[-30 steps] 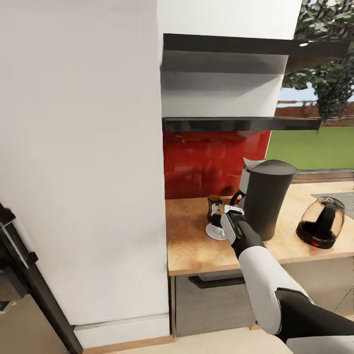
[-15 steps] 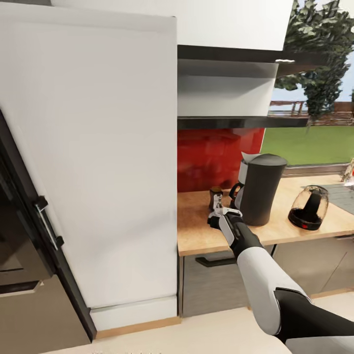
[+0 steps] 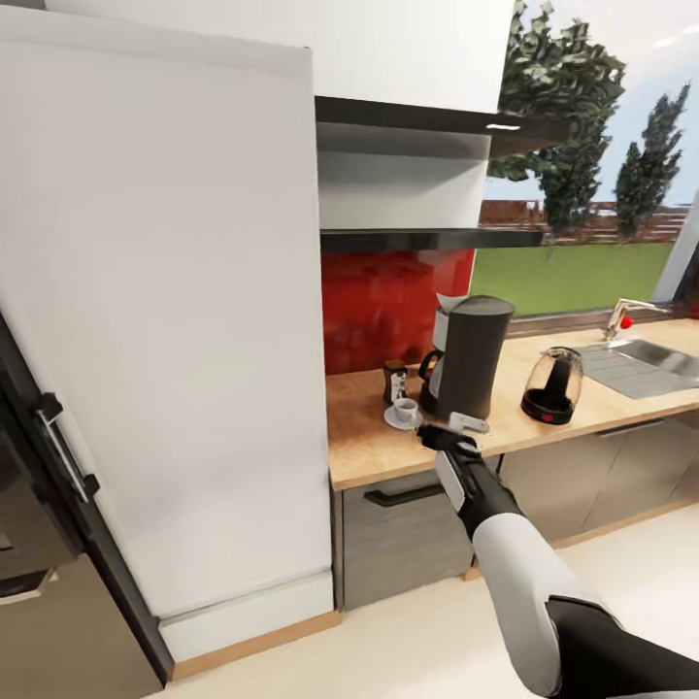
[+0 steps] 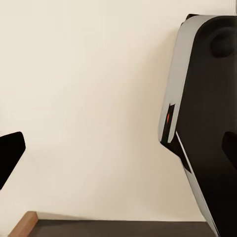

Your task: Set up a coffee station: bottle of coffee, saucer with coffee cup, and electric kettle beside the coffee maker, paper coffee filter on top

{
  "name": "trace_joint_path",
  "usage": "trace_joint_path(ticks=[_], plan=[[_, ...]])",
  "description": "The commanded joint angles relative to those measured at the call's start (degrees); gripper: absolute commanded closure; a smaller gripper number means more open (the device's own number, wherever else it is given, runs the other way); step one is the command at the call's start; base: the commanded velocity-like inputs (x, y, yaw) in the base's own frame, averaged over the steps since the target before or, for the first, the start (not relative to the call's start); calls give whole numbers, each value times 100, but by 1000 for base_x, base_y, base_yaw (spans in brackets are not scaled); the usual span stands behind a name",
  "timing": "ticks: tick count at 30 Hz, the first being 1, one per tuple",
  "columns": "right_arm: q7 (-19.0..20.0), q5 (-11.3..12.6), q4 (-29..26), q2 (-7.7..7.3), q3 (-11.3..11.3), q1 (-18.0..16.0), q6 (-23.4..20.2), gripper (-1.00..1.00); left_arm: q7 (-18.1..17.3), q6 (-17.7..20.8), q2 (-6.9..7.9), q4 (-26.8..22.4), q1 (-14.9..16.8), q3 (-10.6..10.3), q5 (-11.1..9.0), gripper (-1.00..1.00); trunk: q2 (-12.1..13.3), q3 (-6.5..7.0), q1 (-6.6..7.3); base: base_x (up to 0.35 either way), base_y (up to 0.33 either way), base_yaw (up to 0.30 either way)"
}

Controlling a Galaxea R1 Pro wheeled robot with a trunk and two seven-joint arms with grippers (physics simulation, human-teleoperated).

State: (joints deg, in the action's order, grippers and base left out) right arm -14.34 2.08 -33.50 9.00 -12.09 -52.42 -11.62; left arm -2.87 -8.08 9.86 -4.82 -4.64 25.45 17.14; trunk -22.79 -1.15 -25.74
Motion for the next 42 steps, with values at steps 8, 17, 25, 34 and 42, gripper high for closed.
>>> trace_joint_path(ticks=[8, 17, 25, 34, 42], plan=[[-22, 11, -24, -245, -13, 491, 2433, -100, -29, -10, 14, -10, -2, 26, 52, -100, -12, -11, -4, -1, 1, -77], [-47, 43, 165, -735, -36, 1291, 3373, -100, -29, -10, 21, -10, -2, 22, 61, -100, -12, -11, -4, 0, 0, -1], [-13, 47, 2995, -1026, -28, 1456, 3315, -100, -29, -16, 8, -6, -2, -3, 66, -100, -12, -11, -4, 0, 0, 0], [546, -32, 3215, -1029, 5, 2192, 994, -100, -29, -43, -36, -16, -2, -15, 78, -100, -12, -11, -4, 0, 0, 0], [783, -873, 3220, -934, 23, 2650, -685, -100, -29, -49, -34, -36, -2, -2, 74, -100, -12, -11, -4, 0, 0, 0]])
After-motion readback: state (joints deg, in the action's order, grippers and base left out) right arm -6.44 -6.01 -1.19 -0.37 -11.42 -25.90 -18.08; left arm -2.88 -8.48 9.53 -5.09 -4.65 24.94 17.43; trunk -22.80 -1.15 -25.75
